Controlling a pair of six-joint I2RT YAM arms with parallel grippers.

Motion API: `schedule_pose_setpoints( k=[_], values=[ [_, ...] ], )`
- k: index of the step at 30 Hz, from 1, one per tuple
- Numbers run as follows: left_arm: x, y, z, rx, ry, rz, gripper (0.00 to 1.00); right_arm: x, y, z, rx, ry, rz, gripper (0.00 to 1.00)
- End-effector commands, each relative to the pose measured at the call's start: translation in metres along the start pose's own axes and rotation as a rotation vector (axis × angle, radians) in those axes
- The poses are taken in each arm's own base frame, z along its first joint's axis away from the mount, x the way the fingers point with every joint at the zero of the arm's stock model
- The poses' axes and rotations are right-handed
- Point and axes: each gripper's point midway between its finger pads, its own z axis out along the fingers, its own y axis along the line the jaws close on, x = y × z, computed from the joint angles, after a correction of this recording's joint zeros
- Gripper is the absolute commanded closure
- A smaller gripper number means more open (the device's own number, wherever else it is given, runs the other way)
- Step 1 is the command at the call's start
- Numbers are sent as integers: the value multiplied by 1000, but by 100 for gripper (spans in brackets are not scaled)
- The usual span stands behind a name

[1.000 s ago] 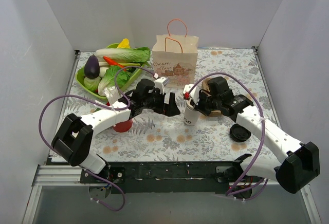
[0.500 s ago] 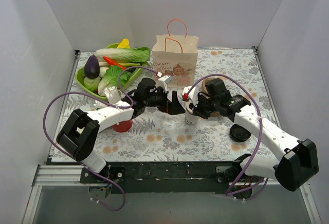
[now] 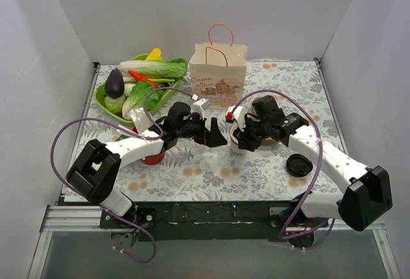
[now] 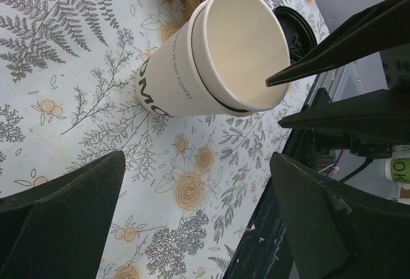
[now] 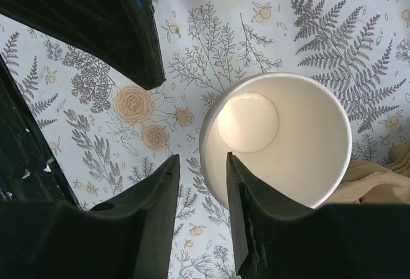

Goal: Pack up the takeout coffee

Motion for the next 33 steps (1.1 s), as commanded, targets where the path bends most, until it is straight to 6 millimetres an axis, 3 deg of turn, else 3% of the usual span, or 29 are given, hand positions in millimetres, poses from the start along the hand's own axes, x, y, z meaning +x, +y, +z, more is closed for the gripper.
schedule_pose_setpoints(
  k=[1,4,14,23,33],
  values=[
    [-17,-7,-12,-1,-71,33,2,-17,-2,-3,-2,-30,4,58],
    [-17,-6,-13,-6,-74,30,2,-17,-5,-1,3,-24,7,62],
    [-16,1,2,6,-56,4,2,-24,-8,-1,4,-33,3,99],
    [-18,9,32,42,-26,-74,2,-25,-11,1,18,-44,14,99],
    [-22,-2,37,122,-24,-68,2,-25,-14,3,32,-42,26,99]
  ],
)
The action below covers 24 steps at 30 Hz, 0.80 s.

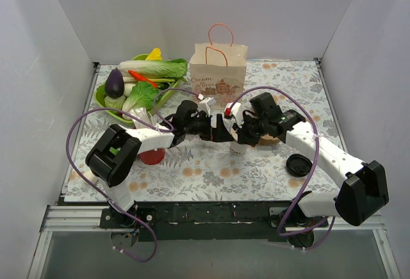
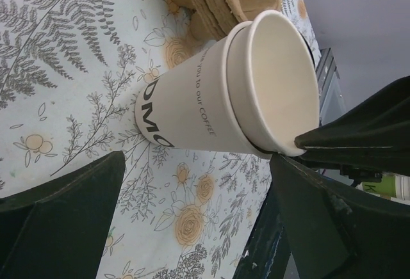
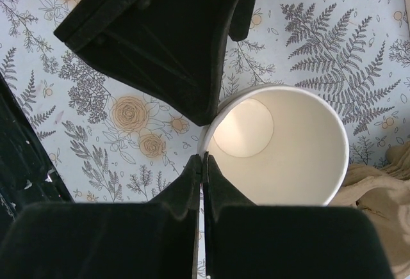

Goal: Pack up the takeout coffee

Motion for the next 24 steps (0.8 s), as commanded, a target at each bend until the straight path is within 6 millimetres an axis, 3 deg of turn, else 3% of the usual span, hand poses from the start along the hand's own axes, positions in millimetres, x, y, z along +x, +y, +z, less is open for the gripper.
schedule_pose_setpoints(
  k=[1,18,24],
  values=[
    [-19,-24,-3,96,-39,50,2,-19,-6,-3,22,-53,-8,99],
    [-14,15,22,-28,-7,-47,2,-41,-15,-8,58,-110,-2,99],
    [-10,21,21,-56,-8,-53,2,-65,-13,-20,49,-168,-1,99]
  ],
)
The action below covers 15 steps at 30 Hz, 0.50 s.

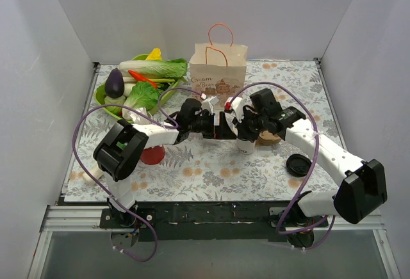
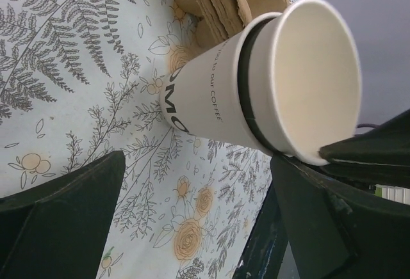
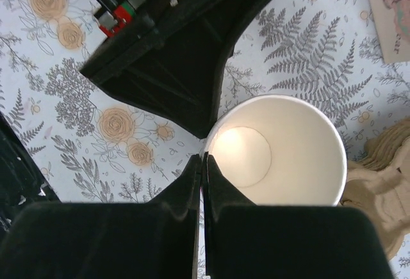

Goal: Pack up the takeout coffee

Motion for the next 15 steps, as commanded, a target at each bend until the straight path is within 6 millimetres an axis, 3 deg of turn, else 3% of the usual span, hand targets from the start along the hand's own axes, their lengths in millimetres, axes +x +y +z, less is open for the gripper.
schedule_pose_setpoints(
  k=[1,10,15],
  values=[
    [-6,17,3,-69,-25,-3,2,-60,0,-21,-11,-168,-29,99],
    [-7,15,2,-71,-30,6,2,-68,-6,-29,20,-180,-66,99],
    [-21,-9,-11,-21,-48,105,2,-84,-12,-50,58,-186,-118,99]
  ],
)
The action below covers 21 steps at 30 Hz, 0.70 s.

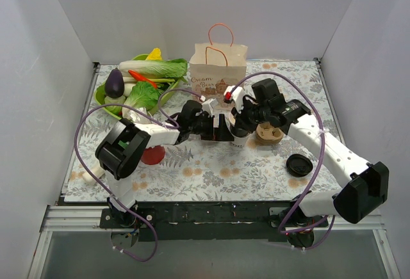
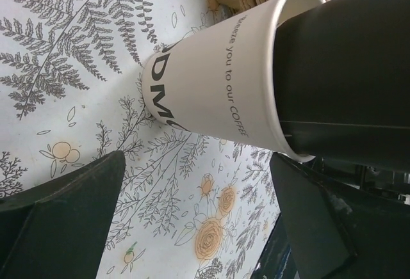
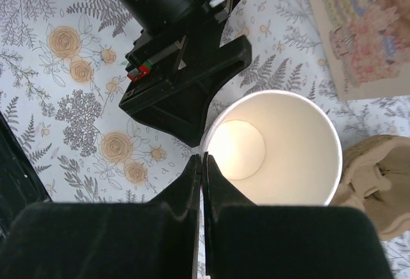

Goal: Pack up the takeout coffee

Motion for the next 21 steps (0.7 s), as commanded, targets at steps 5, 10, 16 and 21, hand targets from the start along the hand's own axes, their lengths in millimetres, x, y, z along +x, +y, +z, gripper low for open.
schedule_pose_setpoints(
  k=[5,10,16,21],
  values=[
    [-31,-50,-34,94,-58,187,2,-62,-11,-55,80,-98,-120,99],
    [-45,-64,-59,50,-97,277,2,-43,13,-75,2,-53,-203,99],
    [-68,-49,-95,-124,-159,275,2,19,70,-78,-209,-12,-287,99],
    [-79,-45,-107,-144,-182,264,2,47,85,-65,-250,3,-344,99]
  ],
)
